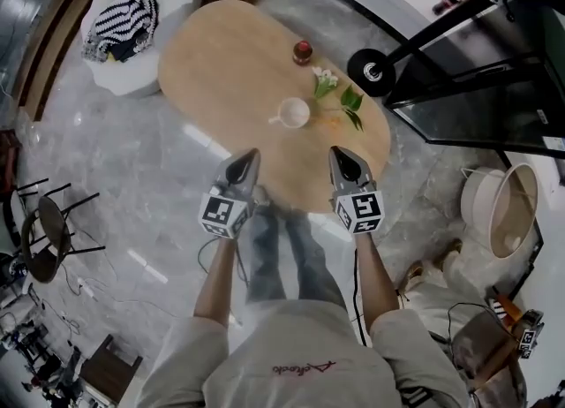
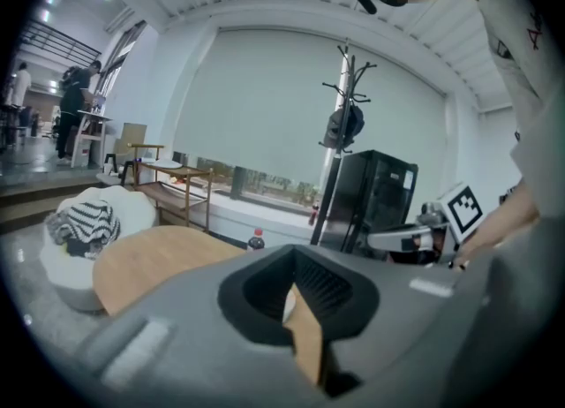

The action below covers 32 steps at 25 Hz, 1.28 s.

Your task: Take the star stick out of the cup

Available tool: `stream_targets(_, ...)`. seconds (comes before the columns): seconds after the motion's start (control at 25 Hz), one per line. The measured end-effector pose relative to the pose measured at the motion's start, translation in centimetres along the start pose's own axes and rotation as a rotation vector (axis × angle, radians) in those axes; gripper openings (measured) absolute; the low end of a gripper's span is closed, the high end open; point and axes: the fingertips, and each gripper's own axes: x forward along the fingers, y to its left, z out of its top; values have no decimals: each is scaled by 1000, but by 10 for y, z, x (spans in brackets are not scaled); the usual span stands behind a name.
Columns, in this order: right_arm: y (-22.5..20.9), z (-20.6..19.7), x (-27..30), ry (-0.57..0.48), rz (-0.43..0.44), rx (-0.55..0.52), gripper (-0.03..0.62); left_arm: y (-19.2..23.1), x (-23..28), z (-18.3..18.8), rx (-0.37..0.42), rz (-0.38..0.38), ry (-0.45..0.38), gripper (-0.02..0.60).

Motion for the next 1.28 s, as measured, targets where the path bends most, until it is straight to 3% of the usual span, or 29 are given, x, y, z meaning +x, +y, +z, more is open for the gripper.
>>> stream_targets(0.72, -4, -158, 26, 118, -8, 78, 5, 23, 30, -137, -53, -4, 70, -2)
stream_targets(1.28, -13, -197, 41, 135, -24, 90, 5, 31, 43, -173, -85, -3, 70, 0)
